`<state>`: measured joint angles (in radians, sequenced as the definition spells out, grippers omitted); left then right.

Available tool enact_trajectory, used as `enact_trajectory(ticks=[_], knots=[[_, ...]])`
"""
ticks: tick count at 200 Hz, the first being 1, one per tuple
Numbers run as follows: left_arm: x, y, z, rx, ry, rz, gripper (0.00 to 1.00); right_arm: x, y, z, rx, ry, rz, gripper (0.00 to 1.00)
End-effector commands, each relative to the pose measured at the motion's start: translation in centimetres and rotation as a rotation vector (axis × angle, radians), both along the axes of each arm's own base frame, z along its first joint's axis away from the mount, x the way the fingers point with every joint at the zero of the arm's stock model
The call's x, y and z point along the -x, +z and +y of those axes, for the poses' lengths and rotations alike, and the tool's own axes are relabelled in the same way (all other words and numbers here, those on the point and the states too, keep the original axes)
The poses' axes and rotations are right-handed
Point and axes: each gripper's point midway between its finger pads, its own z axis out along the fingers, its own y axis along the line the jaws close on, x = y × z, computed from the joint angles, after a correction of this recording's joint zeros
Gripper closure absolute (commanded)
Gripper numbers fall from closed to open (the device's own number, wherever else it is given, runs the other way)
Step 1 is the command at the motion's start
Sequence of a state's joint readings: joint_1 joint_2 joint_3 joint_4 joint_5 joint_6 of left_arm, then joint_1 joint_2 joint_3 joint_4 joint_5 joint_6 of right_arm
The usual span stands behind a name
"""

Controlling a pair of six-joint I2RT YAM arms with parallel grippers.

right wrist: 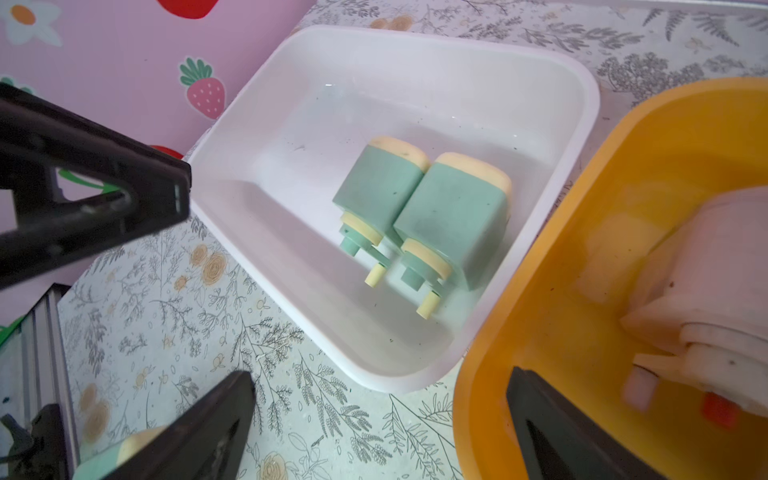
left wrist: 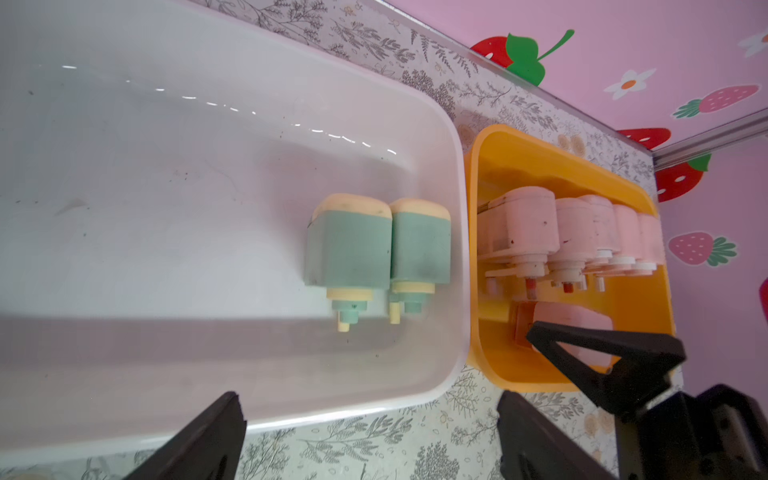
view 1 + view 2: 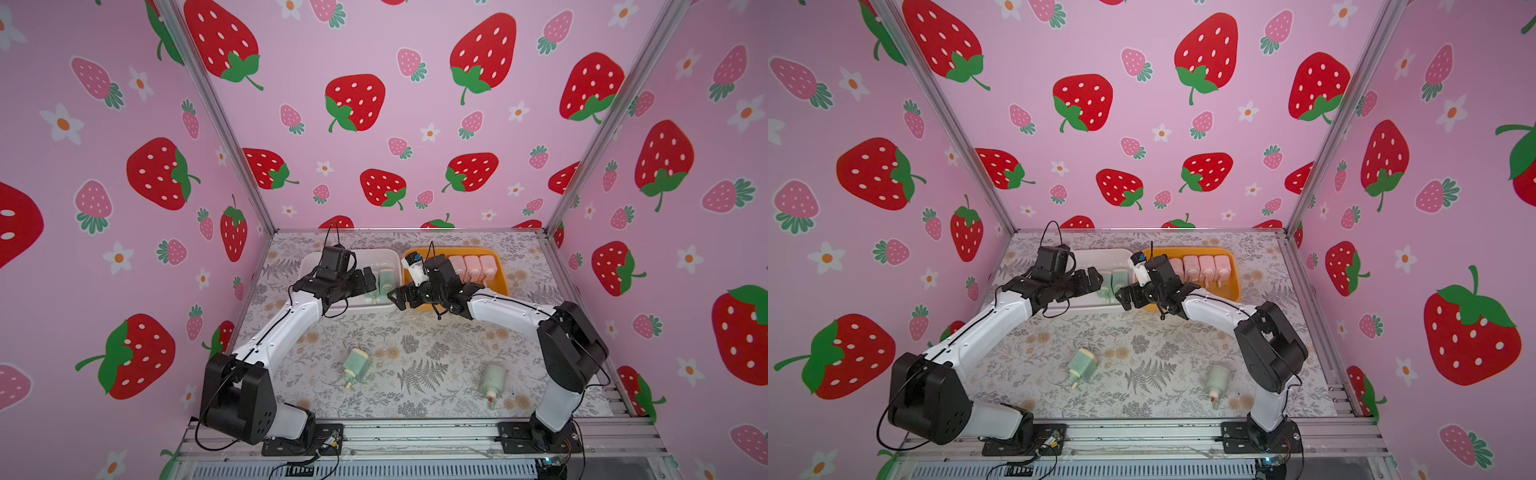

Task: Place the pencil sharpeners by color into the storage box
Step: Place the pencil sharpener in the storage box, then pick up the pencil sharpener from the center of the board.

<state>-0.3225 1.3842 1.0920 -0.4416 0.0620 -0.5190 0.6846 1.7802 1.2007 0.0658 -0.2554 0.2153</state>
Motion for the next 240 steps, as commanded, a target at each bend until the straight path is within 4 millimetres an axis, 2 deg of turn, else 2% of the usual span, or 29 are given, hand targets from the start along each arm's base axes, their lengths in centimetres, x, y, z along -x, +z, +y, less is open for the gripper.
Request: enact_trajectory(ticks=[1, 30, 63, 87, 118, 161, 178, 213, 240], knots=[[4.2, -1.7, 1.2, -0.127, 0.017, 0.096, 0.0, 1.6, 1.5, 0.3, 0.018, 0.126, -0.105, 0.0], [8.8, -2.7, 2.2, -0.203, 0.021, 0.167, 0.0, 3.2, 2.2, 0.5, 0.019, 0.224, -0.148, 0.0], [13.3, -3.9, 1.5, -0.156, -0.063, 0.238, 0.0, 1.5, 3.2, -0.9, 0.022, 0.098, -0.234, 0.0], [15.5, -4.2, 0.9, -0.091, -0.116, 0.259, 0.0, 1.2, 3.9, -1.6, 0.008, 0.055, -0.281, 0.0], [17.8, -5.5, 2.0, -0.138, -0.123, 0.366, 0.0, 1.2, 4.4, -1.8, 0.005, 0.043, -0.296, 0.0], [18.5, -6.4, -0.6, -0.089, -0.185, 0.393, 0.0, 4.9, 4.0, -0.8, -0.016, 0.278, -0.335, 0.0], [18.7, -7.5, -0.3, -0.124, -0.17, 0.415, 0.0, 6.2, 3.7, -0.6, -0.009, 0.343, -0.322, 0.0], [17.9, -8.1, 0.9, -0.237, -0.119, 0.395, 0.01, 6.5, 3.6, -0.7, 0.006, 0.356, -0.315, 0.0], [18.0, -9.1, 0.5, -0.249, -0.14, 0.404, 0.0, 6.6, 3.6, -0.7, 0.007, 0.36, -0.319, 0.0]])
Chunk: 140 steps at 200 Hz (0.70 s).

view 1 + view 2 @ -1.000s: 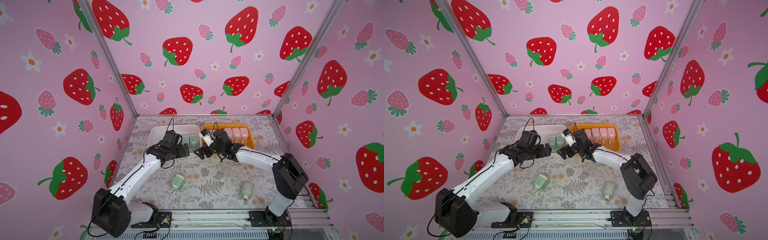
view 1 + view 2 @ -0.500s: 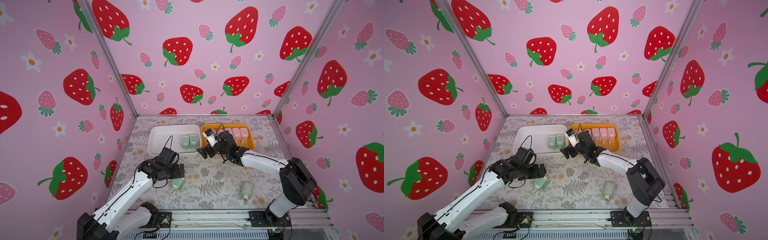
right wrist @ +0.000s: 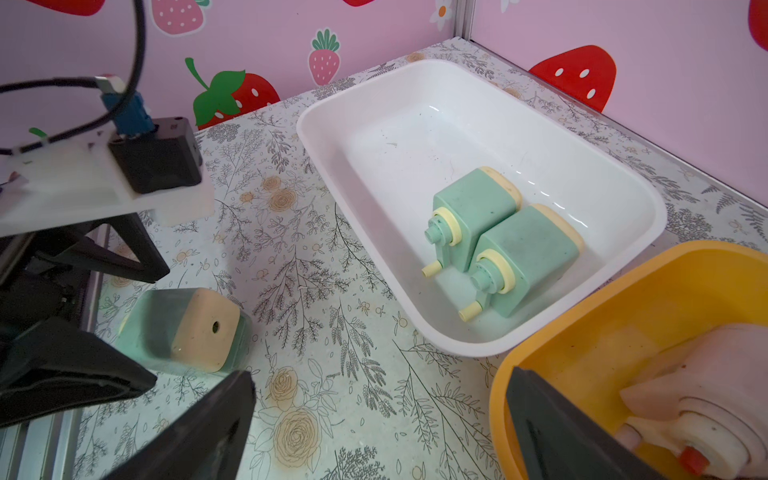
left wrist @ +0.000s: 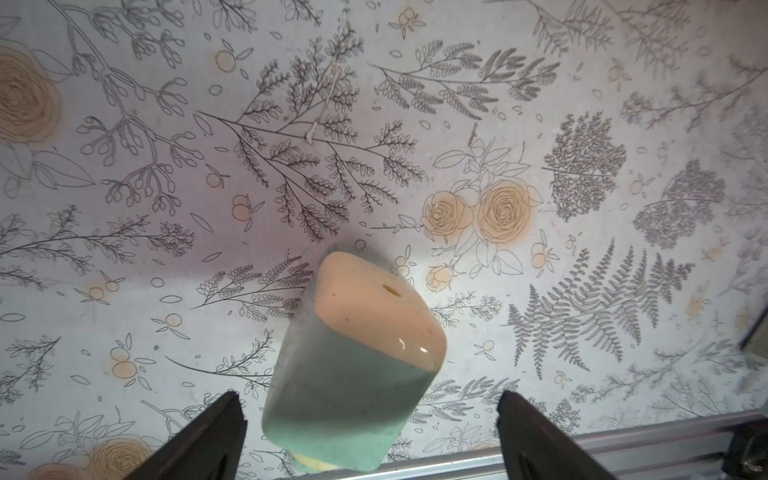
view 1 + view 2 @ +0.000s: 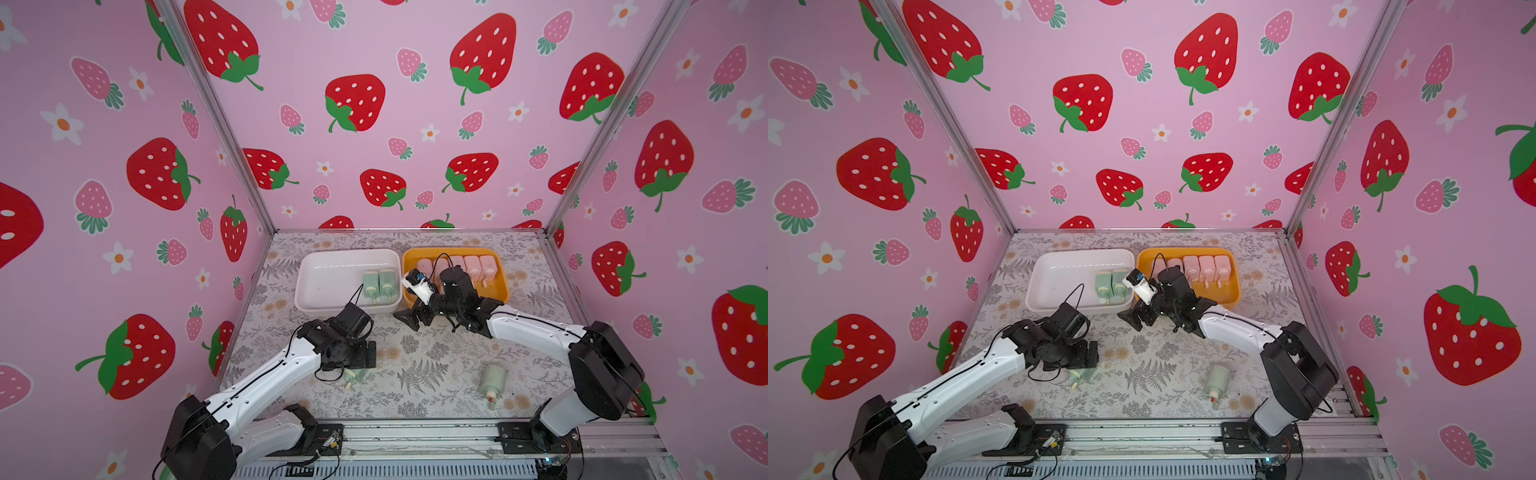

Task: Place the pencil sharpeners by color into the storage box
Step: Pick up the pencil sharpener from the center of the board.

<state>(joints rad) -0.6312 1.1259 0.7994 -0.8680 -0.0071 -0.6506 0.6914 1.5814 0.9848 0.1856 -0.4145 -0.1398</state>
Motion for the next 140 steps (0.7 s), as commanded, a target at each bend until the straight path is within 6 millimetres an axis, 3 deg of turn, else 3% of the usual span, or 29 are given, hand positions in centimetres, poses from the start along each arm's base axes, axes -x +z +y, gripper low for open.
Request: enact_trajectory(ticks=[1, 49, 140], knots=[[-0.2, -0.7, 0.4, -0.04, 0.003, -0.012, 0.0, 1.0, 0.9, 0.1, -0.007, 0.042, -0.021, 0.0], [-0.3, -1.2, 0.1, -0.068, -0.032, -0.012, 0.01, 1.1, 0.7, 0.3, -0.004, 0.051, -0.024, 0.0], [1.0, -0.7, -2.2, -0.006, -0.025, 0.019, 0.0, 1.1, 0.6, 0.2, -0.001, 0.049, -0.024, 0.0]])
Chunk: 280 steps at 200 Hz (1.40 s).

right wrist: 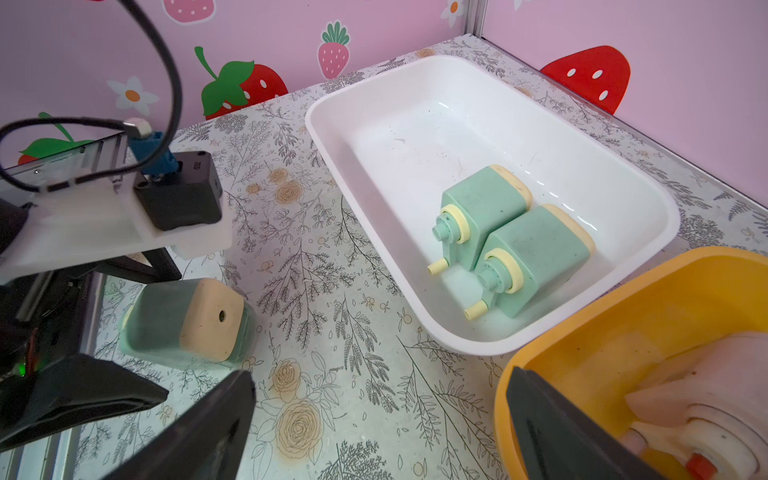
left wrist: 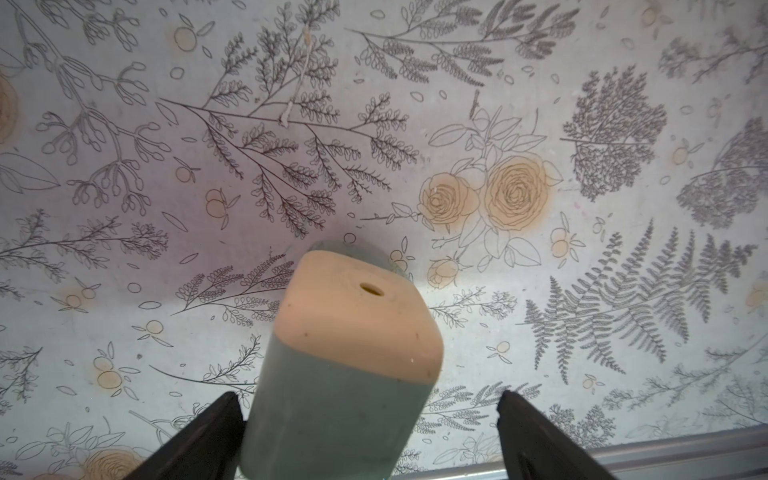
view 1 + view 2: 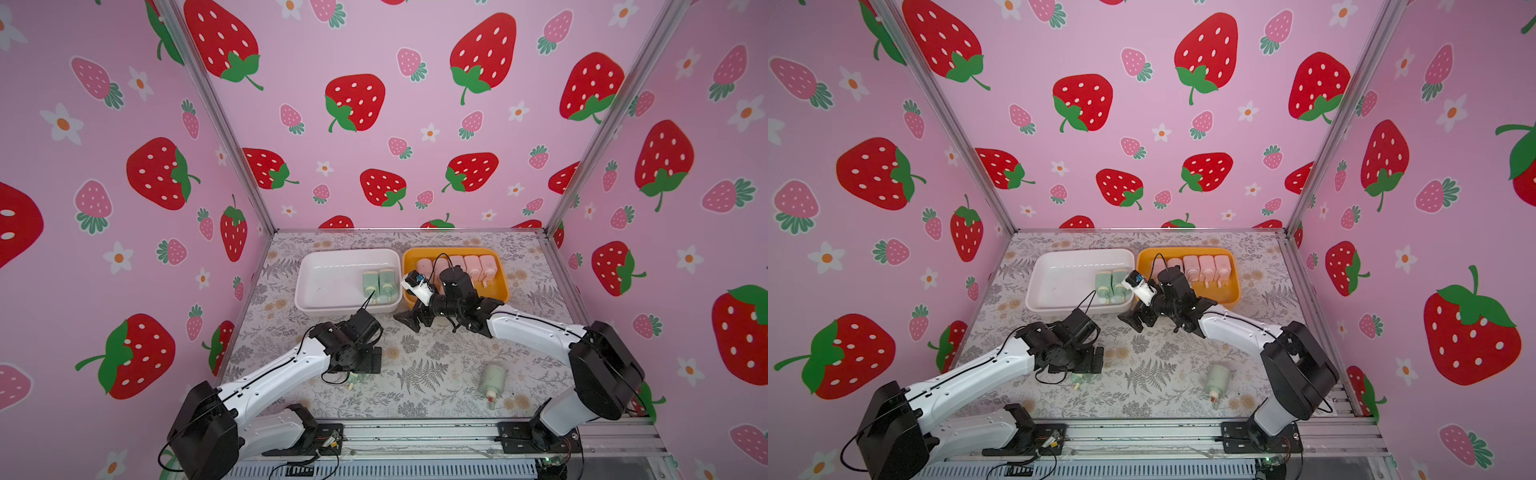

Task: Place the pencil sharpeners by color into the storage box
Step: Pick up the pencil sharpener from the center of the board.

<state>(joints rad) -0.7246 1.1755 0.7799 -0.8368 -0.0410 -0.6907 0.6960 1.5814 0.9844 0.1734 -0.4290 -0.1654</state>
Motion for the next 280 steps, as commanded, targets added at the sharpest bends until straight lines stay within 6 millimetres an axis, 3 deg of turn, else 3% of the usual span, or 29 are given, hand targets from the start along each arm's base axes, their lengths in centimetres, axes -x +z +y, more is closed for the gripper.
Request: enact_trajectory(ticks=[1, 39, 93, 160, 280], knots=[[0.2, 0.7, -1.0, 0.036, 0.021, 0.004, 0.0, 0.6, 0.9, 0.0, -0.013, 0.022, -0.018, 0.0], [0.2, 0.8, -2.1, 0.056, 0.016, -0.006, 0.0, 0.9, 0.8, 0.1, -0.017, 0.038, -0.01, 0.0], [-0.1, 0.9, 0.5, -0.072, 0.01, -0.05, 0.0, 4.1, 0.9, 0.3, -0.034, 0.205, -0.059, 0.0], [-1.4, 0.4, 0.5, -0.123, 0.022, -0.122, 0.15, 3.9, 0.8, -0.2, -0.017, 0.185, -0.074, 0.0], [-1.1, -1.6, 0.5, -0.144, -0.02, -0.102, 0.33, 3.9, 0.8, 0.1, -0.008, 0.192, -0.067, 0.0]])
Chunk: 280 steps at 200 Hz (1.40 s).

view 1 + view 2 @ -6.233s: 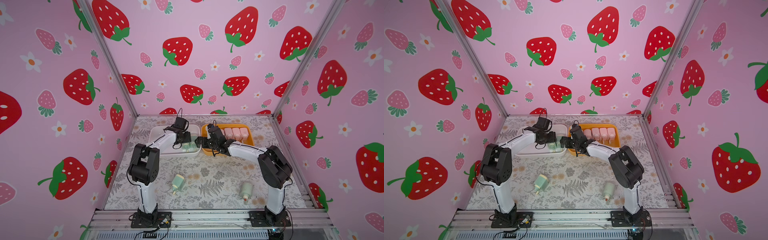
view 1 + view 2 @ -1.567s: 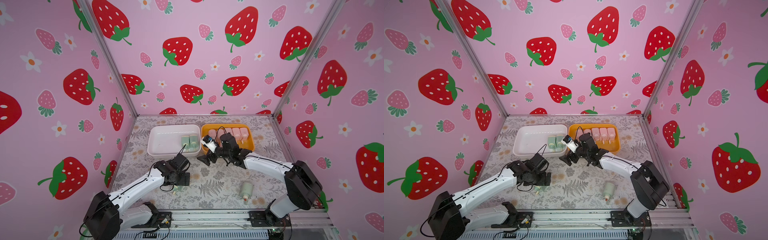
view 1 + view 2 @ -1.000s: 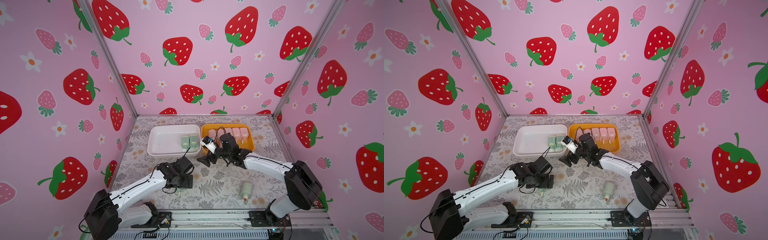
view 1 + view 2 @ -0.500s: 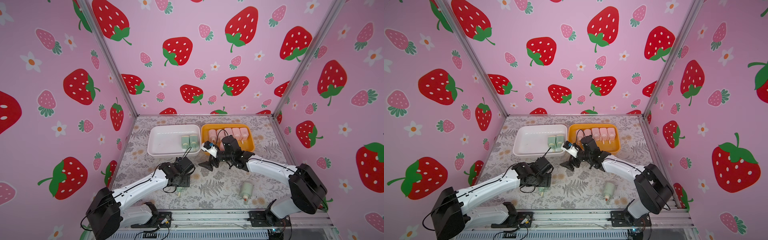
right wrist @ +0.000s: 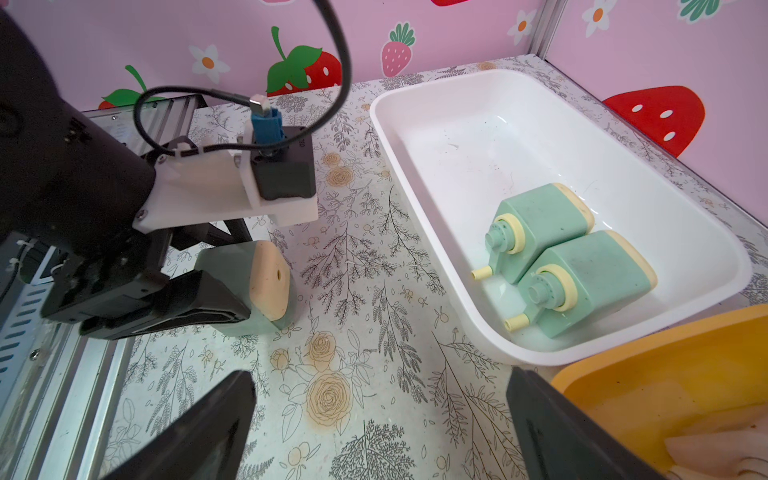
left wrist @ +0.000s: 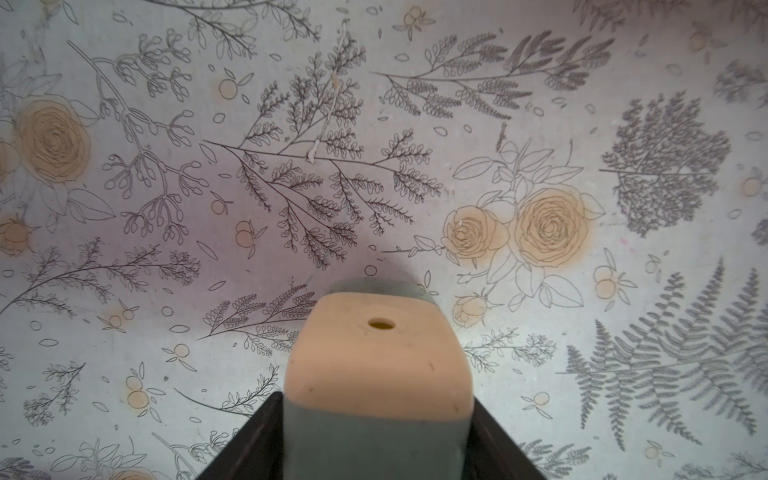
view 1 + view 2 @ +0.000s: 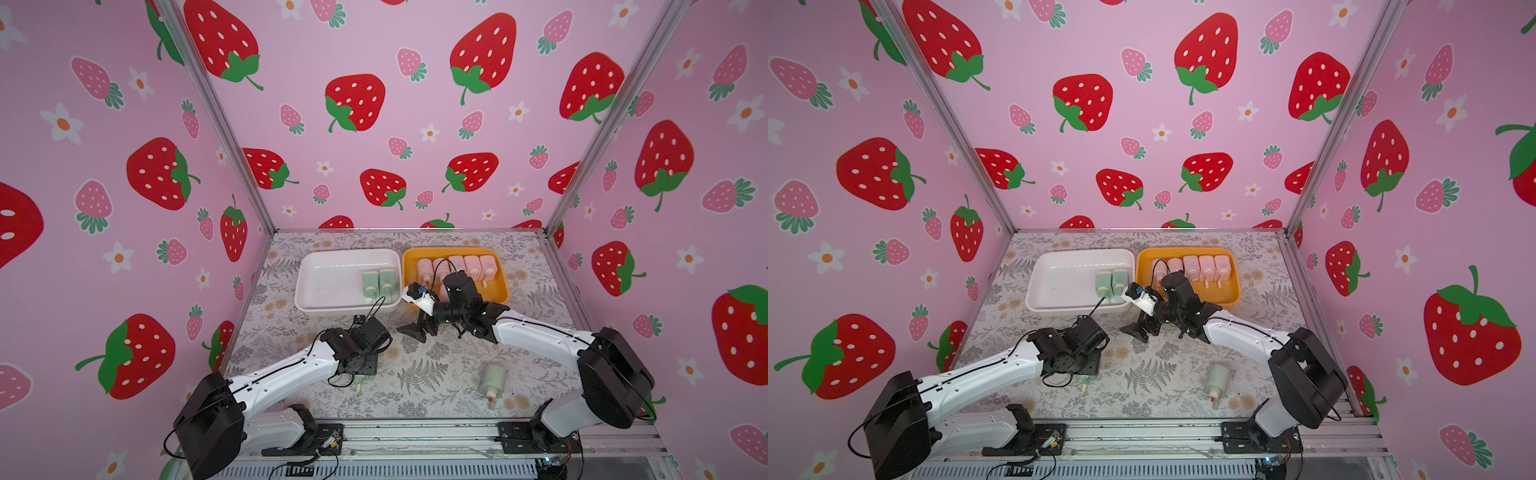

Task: Place the pencil sharpeners by color into the storage box
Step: Pick up the pencil sharpener from the center of the board.

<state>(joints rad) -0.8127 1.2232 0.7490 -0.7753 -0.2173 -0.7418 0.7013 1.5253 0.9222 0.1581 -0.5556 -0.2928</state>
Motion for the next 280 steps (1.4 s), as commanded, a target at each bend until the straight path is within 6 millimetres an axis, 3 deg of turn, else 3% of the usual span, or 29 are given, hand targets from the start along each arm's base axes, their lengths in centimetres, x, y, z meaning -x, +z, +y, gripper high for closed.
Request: enact_trajectory(ticks=[1, 46, 86, 107, 158, 235, 280], knots=[[0.0, -0.4, 0.1, -0.023, -0.022, 0.003, 0.33, 0.4, 0.9, 0.2, -0.009, 0.021, -0.016, 0.0], [0.0, -0.8, -0.1, -0.023, -0.025, 0.018, 0.49, 0.3, 1.0, 0.2, -0.01, 0.021, -0.016, 0.0], [0.1, -0.9, -0.4, -0.005, -0.02, 0.019, 0.78, 0.5, 0.9, 0.3, -0.009, 0.03, -0.011, 0.0], [0.1, -0.8, -0.7, 0.015, -0.021, 0.02, 1.0, 0.6, 0.9, 0.3, -0.007, 0.036, -0.011, 0.0], [-0.3, 0.1, -1.5, 0.05, -0.034, 0.009, 1.0, 0.8, 0.7, 0.2, -0.003, 0.045, -0.001, 0.0], [-1.5, 3.1, -0.4, 0.091, 0.003, -0.022, 1.0, 1.0, 0.4, 0.3, 0.017, 0.049, 0.028, 0.0], [-2.9, 5.9, 1.1, 0.072, 0.027, -0.068, 1.0, 0.2, 0.7, 0.4, 0.004, 0.008, 0.044, 0.0]])
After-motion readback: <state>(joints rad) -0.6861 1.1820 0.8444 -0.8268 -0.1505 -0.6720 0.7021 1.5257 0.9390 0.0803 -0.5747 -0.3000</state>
